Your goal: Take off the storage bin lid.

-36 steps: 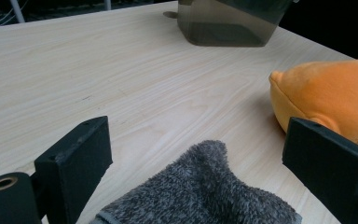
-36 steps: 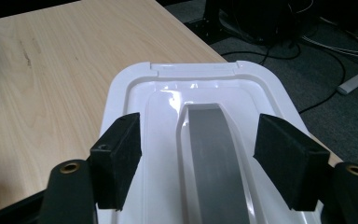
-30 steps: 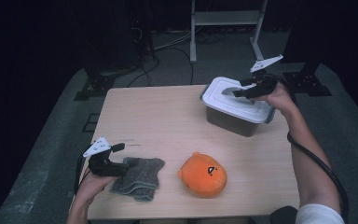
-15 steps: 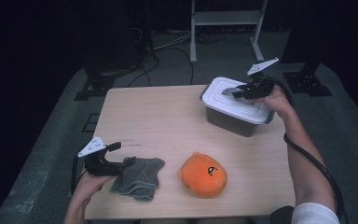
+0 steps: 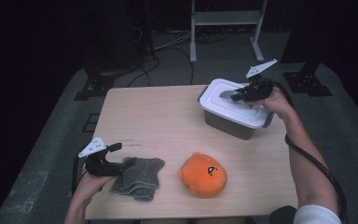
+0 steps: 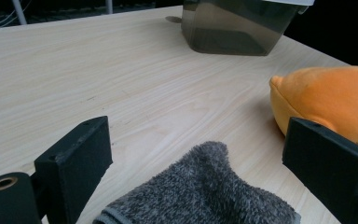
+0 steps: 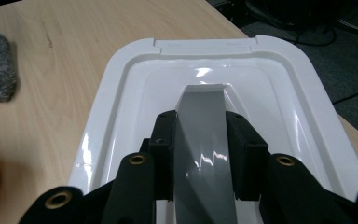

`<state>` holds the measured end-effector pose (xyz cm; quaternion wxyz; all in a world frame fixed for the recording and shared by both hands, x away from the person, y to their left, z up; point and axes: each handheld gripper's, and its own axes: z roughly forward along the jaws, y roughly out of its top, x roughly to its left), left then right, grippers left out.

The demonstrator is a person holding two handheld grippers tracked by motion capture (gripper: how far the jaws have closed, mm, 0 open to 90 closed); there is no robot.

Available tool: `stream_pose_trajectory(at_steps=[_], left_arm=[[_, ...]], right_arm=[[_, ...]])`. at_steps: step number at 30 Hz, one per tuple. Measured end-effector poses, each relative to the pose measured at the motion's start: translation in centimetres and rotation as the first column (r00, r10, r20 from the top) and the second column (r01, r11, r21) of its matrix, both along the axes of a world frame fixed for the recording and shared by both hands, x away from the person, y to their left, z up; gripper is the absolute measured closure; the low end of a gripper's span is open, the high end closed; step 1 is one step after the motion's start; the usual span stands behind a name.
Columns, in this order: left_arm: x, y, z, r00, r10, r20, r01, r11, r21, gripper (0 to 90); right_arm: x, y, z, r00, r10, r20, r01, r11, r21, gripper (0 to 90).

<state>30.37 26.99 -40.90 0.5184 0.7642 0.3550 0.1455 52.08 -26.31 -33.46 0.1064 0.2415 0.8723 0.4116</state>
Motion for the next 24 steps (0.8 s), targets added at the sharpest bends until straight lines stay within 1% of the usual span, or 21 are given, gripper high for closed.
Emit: stream_pose_trajectory(at_steps=[5,8,11,13,17,20,24], left_arm=[[-0.1,0.0,0.0,1.0,0.0,0.0,0.0,1.0,-0.002,7.3],[-0.2,0.1,0.0,1.0,0.002,0.003,-0.002,1.0,-0.008,7.3],[-0.3,0.1,0.2,1.0,-0.007,0.001,0.007,0.9997,-0.024,7.3],[-0.4,0.1,0.3,1.0,-0.004,0.004,0.004,0.9997,-0.026,7.3],[-0.5,0.2,0.2,1.0,0.001,0.004,-0.001,0.9997,-0.024,7.3],[-0.5,0.3,0.2,1.0,0.004,0.003,-0.004,0.9997,-0.023,7.3],[-0.6,0.3,0.3,1.0,0.004,0.007,-0.003,0.9995,-0.032,7.3]], right_arm=[[-0.6,1.2,0.1,0.9988,0.047,-0.011,-0.047,0.9989,-0.003,65.3],[-0.9,2.2,0.2,0.9961,0.087,-0.013,-0.087,0.9961,-0.016,65.3],[-1.2,3.3,0.2,0.9927,0.12,-0.011,-0.121,0.9924,-0.024,65.3],[-1.3,4.1,0.2,0.9887,0.15,-0.008,-0.15,0.9884,-0.025,65.3],[-1.6,5.4,0.2,0.9832,0.182,-0.015,-0.182,0.983,-0.022,65.2],[-1.8,6.5,0.2,0.9768,0.214,-0.011,-0.214,0.9763,-0.03,65.2],[-2.1,8.1,0.3,0.9669,0.255,-0.012,-0.255,0.9662,-0.036,65.2]])
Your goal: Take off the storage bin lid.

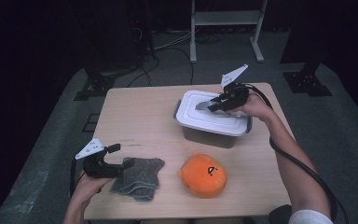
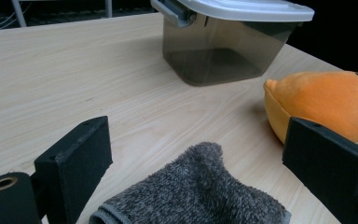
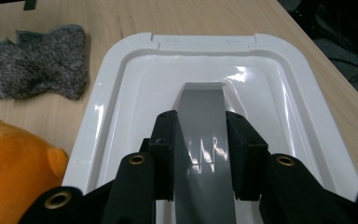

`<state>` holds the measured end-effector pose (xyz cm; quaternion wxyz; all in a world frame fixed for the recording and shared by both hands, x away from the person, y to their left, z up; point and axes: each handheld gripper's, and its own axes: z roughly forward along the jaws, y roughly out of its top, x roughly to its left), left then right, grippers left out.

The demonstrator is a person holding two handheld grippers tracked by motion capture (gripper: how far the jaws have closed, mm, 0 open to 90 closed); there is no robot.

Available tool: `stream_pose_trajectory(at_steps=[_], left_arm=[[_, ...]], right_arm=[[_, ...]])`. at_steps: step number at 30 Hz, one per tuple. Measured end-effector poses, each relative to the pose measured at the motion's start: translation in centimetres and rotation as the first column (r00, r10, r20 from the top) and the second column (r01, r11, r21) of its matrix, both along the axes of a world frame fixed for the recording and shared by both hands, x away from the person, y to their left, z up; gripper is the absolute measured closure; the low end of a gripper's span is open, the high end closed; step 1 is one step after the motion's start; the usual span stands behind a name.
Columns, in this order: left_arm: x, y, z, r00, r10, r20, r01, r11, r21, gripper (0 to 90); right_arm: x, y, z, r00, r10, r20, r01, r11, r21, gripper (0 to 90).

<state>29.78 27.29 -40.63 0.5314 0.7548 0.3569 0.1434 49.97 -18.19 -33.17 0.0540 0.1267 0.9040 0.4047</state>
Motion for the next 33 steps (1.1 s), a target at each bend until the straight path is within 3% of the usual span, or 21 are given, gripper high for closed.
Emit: stream_pose_trajectory(at_steps=[13,18,33], left_arm=[[-0.1,-0.1,-0.2,1.0,0.001,-0.009,-0.001,1.0,0.004,7.3],[-0.1,-0.2,-0.2,1.0,-0.006,-0.007,0.006,0.9999,0.009,7.3],[-0.1,-0.2,-0.3,0.9999,-0.012,-0.012,0.012,0.9999,0.001,7.3]], right_arm=[[-1.5,3.2,-0.1,0.9935,0.113,-0.007,-0.113,0.9935,0.009,65.2],[-2.0,4.3,0.0,0.9873,0.159,-0.004,-0.159,0.9873,0.002,65.3],[-3.0,6.4,0.0,0.9746,0.224,-0.014,-0.224,0.9747,0.004,65.3]])
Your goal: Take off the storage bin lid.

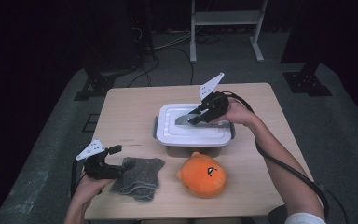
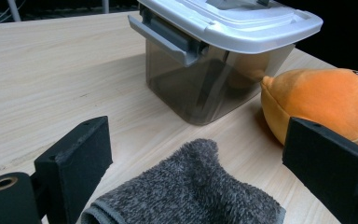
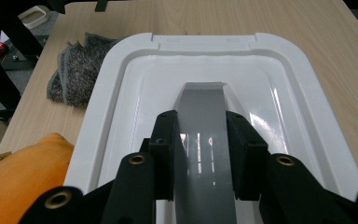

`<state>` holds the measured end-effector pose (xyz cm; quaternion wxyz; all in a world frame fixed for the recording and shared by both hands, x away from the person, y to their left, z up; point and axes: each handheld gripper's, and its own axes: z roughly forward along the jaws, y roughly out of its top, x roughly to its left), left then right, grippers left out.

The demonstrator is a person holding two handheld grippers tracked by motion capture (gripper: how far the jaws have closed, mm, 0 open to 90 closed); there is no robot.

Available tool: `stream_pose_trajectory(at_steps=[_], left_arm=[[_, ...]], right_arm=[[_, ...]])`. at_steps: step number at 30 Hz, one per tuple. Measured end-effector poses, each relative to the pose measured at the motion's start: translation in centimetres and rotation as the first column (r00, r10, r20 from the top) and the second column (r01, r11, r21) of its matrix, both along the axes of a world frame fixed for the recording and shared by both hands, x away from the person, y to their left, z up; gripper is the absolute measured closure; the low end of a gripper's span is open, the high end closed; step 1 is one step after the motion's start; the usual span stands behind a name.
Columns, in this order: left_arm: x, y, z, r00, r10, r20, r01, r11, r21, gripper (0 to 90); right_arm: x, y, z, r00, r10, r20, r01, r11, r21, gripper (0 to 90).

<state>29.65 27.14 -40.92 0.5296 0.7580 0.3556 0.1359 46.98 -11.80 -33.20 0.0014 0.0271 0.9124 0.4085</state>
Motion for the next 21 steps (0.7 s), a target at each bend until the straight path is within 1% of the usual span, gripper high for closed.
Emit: stream_pose_trajectory(at_steps=[8,16,21], left_arm=[[0.02,-0.05,-0.17,1.0,-0.001,-0.009,0.001,1.0,-0.003,7.3],[-0.07,-0.04,-0.11,1.0,0.0,-0.005,0.0,1.0,-0.003,7.3],[-0.15,0.2,-0.14,1.0,0.005,-0.007,-0.005,1.0,-0.004,7.3]], right_arm=[[-0.14,0.21,0.03,1.0,-0.001,0.0,0.001,1.0,-0.002,65.3],[-0.38,0.39,0.19,0.9999,-0.017,0.002,0.017,0.9997,-0.016,65.5],[-0.39,0.41,0.33,0.9997,-0.022,0.007,0.022,0.9997,-0.011,65.5]])
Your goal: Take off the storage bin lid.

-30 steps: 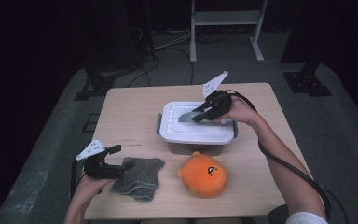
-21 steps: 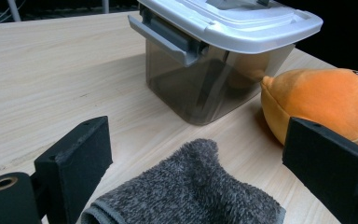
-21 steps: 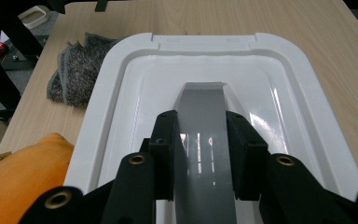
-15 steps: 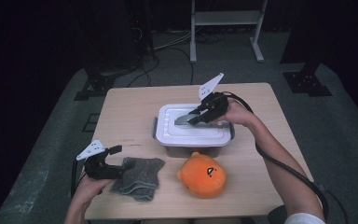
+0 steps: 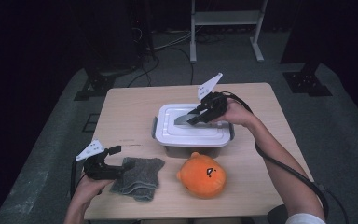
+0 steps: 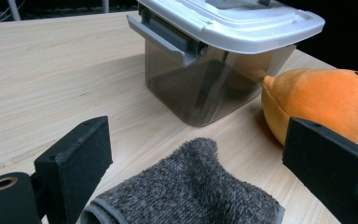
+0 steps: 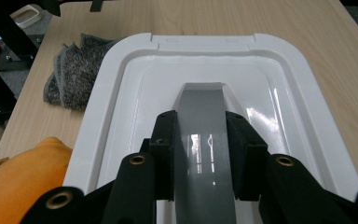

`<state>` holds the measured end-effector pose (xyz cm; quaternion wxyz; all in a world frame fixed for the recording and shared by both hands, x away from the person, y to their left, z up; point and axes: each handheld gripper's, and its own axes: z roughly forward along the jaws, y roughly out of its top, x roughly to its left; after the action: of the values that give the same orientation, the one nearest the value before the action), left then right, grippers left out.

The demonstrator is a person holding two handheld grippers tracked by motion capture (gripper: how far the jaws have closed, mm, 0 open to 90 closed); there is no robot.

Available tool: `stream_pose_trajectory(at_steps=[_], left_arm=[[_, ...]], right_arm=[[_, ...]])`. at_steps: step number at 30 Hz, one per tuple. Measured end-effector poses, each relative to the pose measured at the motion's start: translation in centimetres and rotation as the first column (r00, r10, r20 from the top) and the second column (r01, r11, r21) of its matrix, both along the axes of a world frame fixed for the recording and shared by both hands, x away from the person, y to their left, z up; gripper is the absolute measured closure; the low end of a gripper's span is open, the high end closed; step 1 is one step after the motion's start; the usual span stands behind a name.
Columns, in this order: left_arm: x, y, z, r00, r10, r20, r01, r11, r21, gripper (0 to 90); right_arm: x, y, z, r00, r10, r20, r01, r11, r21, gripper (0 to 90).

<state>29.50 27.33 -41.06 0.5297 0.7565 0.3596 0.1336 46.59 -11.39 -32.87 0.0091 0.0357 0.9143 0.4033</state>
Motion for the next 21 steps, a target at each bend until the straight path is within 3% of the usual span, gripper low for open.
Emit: stream_pose_trajectory(at_steps=[10,21], left_arm=[[-0.1,0.2,-0.3,0.9999,0.01,-0.007,-0.01,0.9999,0.0,7.3],[-0.4,0.1,-0.3,0.9998,0.016,0.008,-0.016,0.9997,0.018,7.3]], right_arm=[[-0.7,-1.1,2.1,0.9991,-0.024,0.034,0.022,0.9991,0.037,65.5],[-3.3,-6.3,4.7,0.9922,-0.095,0.081,0.09,0.9935,0.071,65.5]])
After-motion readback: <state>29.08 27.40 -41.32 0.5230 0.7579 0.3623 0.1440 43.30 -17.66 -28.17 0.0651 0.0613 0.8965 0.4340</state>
